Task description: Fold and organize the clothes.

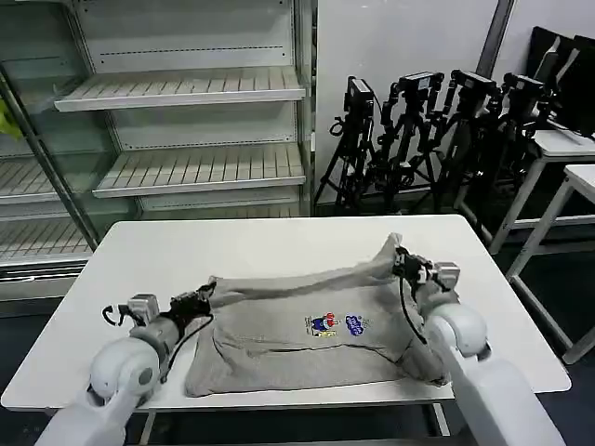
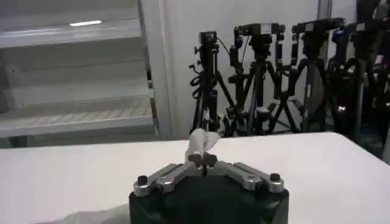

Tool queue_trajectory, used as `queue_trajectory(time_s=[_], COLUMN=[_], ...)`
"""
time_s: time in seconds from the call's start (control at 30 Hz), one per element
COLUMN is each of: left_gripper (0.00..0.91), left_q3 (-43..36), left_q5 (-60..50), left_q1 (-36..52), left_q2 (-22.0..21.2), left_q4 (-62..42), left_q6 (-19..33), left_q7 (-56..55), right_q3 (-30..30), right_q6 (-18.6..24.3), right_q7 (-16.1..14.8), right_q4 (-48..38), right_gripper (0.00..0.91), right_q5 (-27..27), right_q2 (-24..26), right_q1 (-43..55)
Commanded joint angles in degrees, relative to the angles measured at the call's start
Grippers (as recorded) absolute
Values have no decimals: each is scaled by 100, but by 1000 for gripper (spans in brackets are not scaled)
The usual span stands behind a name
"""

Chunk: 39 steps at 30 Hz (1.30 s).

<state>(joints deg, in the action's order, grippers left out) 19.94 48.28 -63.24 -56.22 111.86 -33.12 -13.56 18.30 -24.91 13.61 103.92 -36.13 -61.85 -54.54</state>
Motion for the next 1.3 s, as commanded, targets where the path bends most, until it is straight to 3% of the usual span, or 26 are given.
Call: queue_trajectory(time_s=[0.03, 0.27, 0.83, 0.87, 0.9, 0.93, 0.97, 1.3], left_gripper=[20, 20, 20, 20, 20, 20, 907, 907], left_q3=[90, 53, 236, 255, 272, 278, 275, 688], left_q5=[-436, -759, -553, -529, -504, -500, -500, -503], left_q1=[-1295, -1509, -1295, -1290, -1287, -1288, -1293, -1588], left_q2=[37, 35, 64, 71, 77, 81, 82, -180], left_q4=[958, 815, 699, 705, 711, 713, 719, 1270], left_q6=[7, 11, 3, 2, 3, 1, -1, 7], left_q7=[34, 89, 55, 53, 51, 53, 33, -18], right_q3=[953, 982, 858, 848, 844, 848, 852, 1279], right_q6=[96, 118, -181, -232, -322, -330, -332, -133], right_q7=[-59, -25, 78, 107, 120, 124, 128, 141], right_q4=[1255, 1232, 1203, 1196, 1201, 1221, 1243, 2077], right_gripper=[0, 0, 0, 40, 353, 353, 907, 907], right_q5=[312, 527, 407, 407, 407, 405, 412, 581], right_q2=[-5, -158, -181, -180, -183, -187, -190, -90], right_q1=[-2107, -2474, -2437, -2410, -2384, -2364, -2359, -2806])
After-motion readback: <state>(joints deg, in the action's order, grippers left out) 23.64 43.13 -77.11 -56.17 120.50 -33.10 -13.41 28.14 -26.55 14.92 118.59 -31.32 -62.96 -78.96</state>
